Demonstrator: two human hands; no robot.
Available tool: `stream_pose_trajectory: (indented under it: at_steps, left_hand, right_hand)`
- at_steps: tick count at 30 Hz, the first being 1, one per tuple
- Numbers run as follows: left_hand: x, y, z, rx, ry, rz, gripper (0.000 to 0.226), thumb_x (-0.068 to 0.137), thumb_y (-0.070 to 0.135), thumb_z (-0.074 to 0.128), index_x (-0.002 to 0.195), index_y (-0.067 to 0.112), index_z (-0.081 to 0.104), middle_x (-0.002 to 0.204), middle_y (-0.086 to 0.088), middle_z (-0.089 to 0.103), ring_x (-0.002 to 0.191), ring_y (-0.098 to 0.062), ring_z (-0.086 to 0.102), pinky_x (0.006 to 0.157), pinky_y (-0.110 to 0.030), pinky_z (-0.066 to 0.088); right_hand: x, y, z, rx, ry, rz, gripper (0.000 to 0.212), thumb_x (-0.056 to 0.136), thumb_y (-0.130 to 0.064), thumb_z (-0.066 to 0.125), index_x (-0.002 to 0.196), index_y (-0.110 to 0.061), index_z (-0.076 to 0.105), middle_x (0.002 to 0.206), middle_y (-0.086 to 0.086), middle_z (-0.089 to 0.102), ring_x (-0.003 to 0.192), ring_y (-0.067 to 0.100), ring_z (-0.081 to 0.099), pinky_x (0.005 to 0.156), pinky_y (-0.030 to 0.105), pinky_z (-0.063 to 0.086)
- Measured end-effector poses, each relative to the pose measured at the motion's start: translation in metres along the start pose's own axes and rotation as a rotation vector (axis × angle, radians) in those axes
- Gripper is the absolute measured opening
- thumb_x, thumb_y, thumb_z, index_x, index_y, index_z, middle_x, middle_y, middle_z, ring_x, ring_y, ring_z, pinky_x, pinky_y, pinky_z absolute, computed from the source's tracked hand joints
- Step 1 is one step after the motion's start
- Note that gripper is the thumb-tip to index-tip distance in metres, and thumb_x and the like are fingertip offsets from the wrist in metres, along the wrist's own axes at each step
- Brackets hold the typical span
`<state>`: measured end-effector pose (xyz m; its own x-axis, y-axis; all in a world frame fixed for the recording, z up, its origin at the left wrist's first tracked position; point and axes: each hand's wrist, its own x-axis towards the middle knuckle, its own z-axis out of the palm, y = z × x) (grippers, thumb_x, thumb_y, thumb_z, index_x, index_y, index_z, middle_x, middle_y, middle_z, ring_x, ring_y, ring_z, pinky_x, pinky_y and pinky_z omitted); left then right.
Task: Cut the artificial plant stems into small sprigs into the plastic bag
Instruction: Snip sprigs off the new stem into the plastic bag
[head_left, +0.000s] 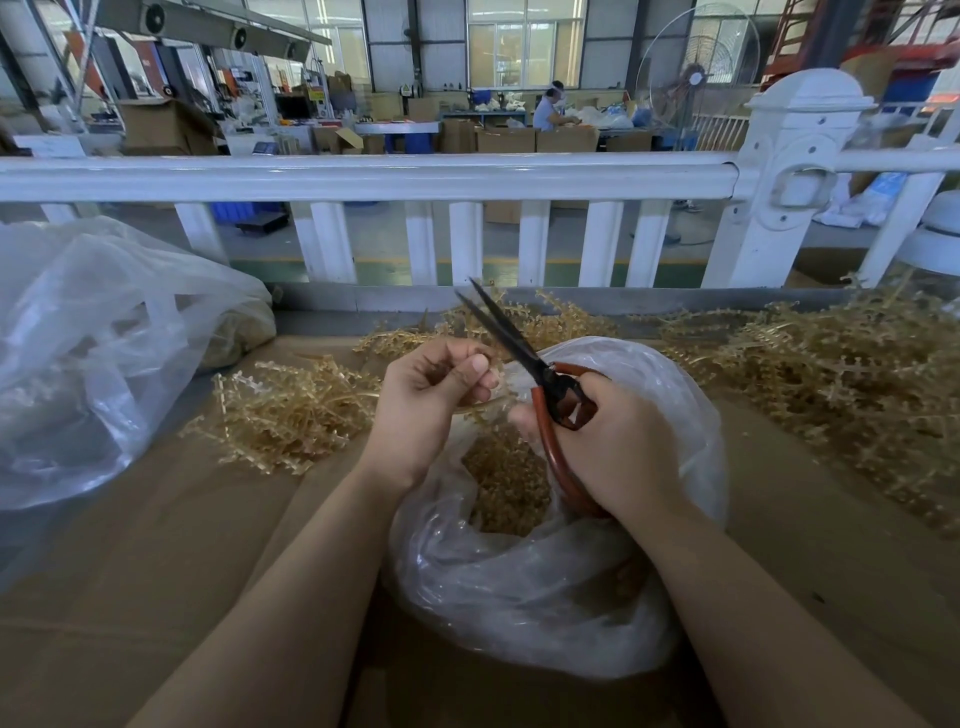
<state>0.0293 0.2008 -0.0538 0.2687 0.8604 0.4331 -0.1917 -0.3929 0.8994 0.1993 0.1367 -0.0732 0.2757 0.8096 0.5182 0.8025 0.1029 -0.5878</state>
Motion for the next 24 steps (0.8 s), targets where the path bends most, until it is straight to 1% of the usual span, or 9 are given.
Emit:
stream_pose_trajectory:
  at_steps: [4, 8, 10, 13, 15, 17, 19, 21, 24]
  left_hand:
    - [0.001, 0.002, 0.001, -0.037, -0.02, -0.037, 0.011, 0.093, 0.001, 0.06, 0.095, 0.005, 0.069, 0.07, 0.002, 0.071, 0.061, -0.007, 0.062, 0.062, -0.019, 0.053]
    - [0.002, 0.006, 0.004, -0.113, -0.023, -0.112, 0.017, 0.086, 0.01, 0.067, 0.102, 0.006, 0.07, 0.076, -0.002, 0.074, 0.065, -0.009, 0.068, 0.06, -0.02, 0.054]
    - [0.003, 0.008, 0.003, -0.228, -0.029, -0.216, 0.035, 0.076, 0.02, 0.072, 0.11, 0.011, 0.068, 0.086, -0.005, 0.075, 0.075, -0.014, 0.072, 0.063, -0.024, 0.057]
    - [0.005, 0.01, -0.002, -0.39, -0.058, -0.362, 0.049, 0.075, 0.021, 0.077, 0.12, 0.01, 0.061, 0.098, -0.008, 0.075, 0.085, -0.019, 0.072, 0.069, -0.029, 0.058]
    - [0.006, 0.009, -0.004, -0.348, -0.094, -0.412, 0.049, 0.074, 0.017, 0.082, 0.117, 0.01, 0.06, 0.098, -0.006, 0.075, 0.085, -0.018, 0.071, 0.076, -0.033, 0.058]
    - [0.005, 0.008, -0.004, -0.261, -0.127, -0.435, 0.055, 0.068, 0.013, 0.083, 0.118, 0.008, 0.06, 0.099, -0.007, 0.075, 0.088, -0.019, 0.072, 0.085, -0.038, 0.054]
    - [0.003, 0.008, -0.002, -0.232, -0.154, -0.465, 0.056, 0.066, 0.01, 0.087, 0.116, 0.006, 0.062, 0.102, -0.011, 0.075, 0.087, -0.02, 0.073, 0.081, -0.033, 0.056]
    - [0.001, 0.009, 0.0, -0.215, -0.21, -0.499, 0.043, 0.064, 0.015, 0.082, 0.104, 0.009, 0.069, 0.101, -0.013, 0.075, 0.081, -0.017, 0.072, 0.07, -0.024, 0.056]
    - [0.0, 0.008, 0.002, -0.171, -0.289, -0.511, 0.03, 0.061, 0.015, 0.083, 0.09, 0.012, 0.076, 0.096, -0.013, 0.073, 0.074, -0.015, 0.063, 0.059, -0.018, 0.046]
  right_hand:
    - [0.005, -0.003, -0.002, 0.31, -0.141, 0.122, 0.02, 0.079, -0.046, 0.081, 0.075, -0.036, 0.064, 0.073, -0.029, 0.067, 0.074, -0.009, 0.063, 0.061, 0.003, 0.042]
    - [0.006, -0.008, -0.001, 0.444, -0.232, 0.201, 0.014, 0.084, -0.024, 0.08, 0.076, -0.027, 0.069, 0.069, -0.012, 0.072, 0.066, -0.008, 0.065, 0.056, 0.004, 0.044]
    - [0.007, -0.011, -0.002, 0.513, -0.218, 0.265, 0.014, 0.085, -0.02, 0.079, 0.075, -0.025, 0.07, 0.064, -0.01, 0.07, 0.062, -0.005, 0.065, 0.055, 0.004, 0.044]
    - [0.009, -0.012, -0.006, 0.657, -0.159, 0.374, 0.008, 0.086, -0.02, 0.078, 0.08, -0.02, 0.073, 0.072, -0.003, 0.075, 0.065, 0.008, 0.071, 0.055, 0.01, 0.05]
    - [0.011, -0.01, -0.01, 0.69, -0.139, 0.406, 0.012, 0.087, -0.021, 0.076, 0.079, -0.014, 0.073, 0.067, 0.001, 0.072, 0.058, 0.011, 0.068, 0.052, 0.013, 0.049]
    - [0.011, -0.01, -0.013, 0.76, -0.139, 0.413, 0.018, 0.09, -0.018, 0.072, 0.074, -0.011, 0.07, 0.061, -0.002, 0.065, 0.048, 0.004, 0.058, 0.046, 0.012, 0.042]
    - [0.01, -0.012, -0.015, 0.897, -0.127, 0.408, 0.02, 0.094, -0.012, 0.067, 0.075, -0.006, 0.066, 0.064, 0.002, 0.062, 0.043, 0.002, 0.054, 0.042, 0.01, 0.039]
    - [0.009, -0.014, -0.018, 1.003, -0.133, 0.398, 0.02, 0.097, -0.008, 0.063, 0.077, -0.002, 0.062, 0.06, 0.001, 0.06, 0.04, 0.003, 0.05, 0.04, 0.011, 0.037]
    - [0.009, -0.013, -0.018, 0.962, -0.155, 0.378, 0.023, 0.098, -0.015, 0.063, 0.08, -0.001, 0.062, 0.047, -0.007, 0.051, 0.037, 0.005, 0.04, 0.038, 0.018, 0.03]
